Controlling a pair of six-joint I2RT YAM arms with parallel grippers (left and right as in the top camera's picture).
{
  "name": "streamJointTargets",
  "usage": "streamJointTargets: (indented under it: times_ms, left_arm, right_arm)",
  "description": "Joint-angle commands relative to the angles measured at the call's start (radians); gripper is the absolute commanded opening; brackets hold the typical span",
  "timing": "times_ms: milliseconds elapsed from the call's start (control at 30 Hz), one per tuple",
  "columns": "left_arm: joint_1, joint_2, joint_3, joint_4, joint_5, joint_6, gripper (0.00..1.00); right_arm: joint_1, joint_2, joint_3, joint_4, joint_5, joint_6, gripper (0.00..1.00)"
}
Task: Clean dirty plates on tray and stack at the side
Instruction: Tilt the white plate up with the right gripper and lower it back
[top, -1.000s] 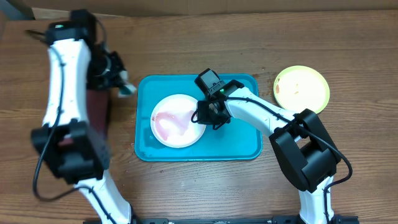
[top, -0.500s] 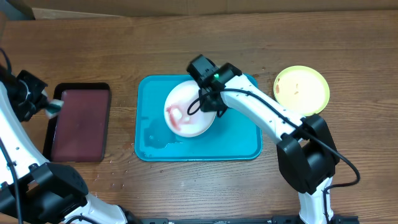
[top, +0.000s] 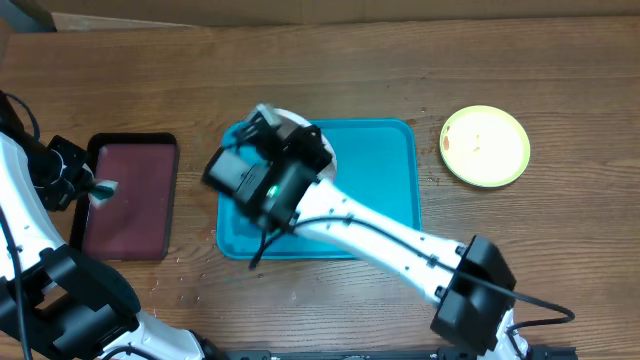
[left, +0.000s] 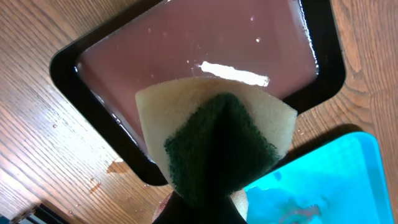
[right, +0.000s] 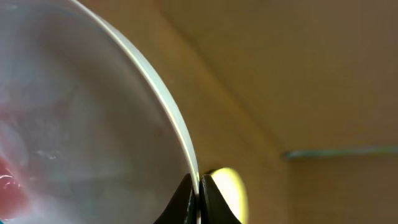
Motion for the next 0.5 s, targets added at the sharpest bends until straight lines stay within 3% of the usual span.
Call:
streamJointTargets:
  times_ms: [0, 467]
  left_arm:
    - [0.002, 0.002, -0.009, 0.003, 0.027, -0.004, 0.04]
    - [0.002, 0.002, -0.009, 0.002, 0.032, 0.002, 0.04]
  right_arm:
    - [0.036, -0.04, 0.031, 0.01, 0.254, -0.101, 0.04]
    - [0.074, -0.04, 0.031, 0.007, 0.283, -0.119, 0.04]
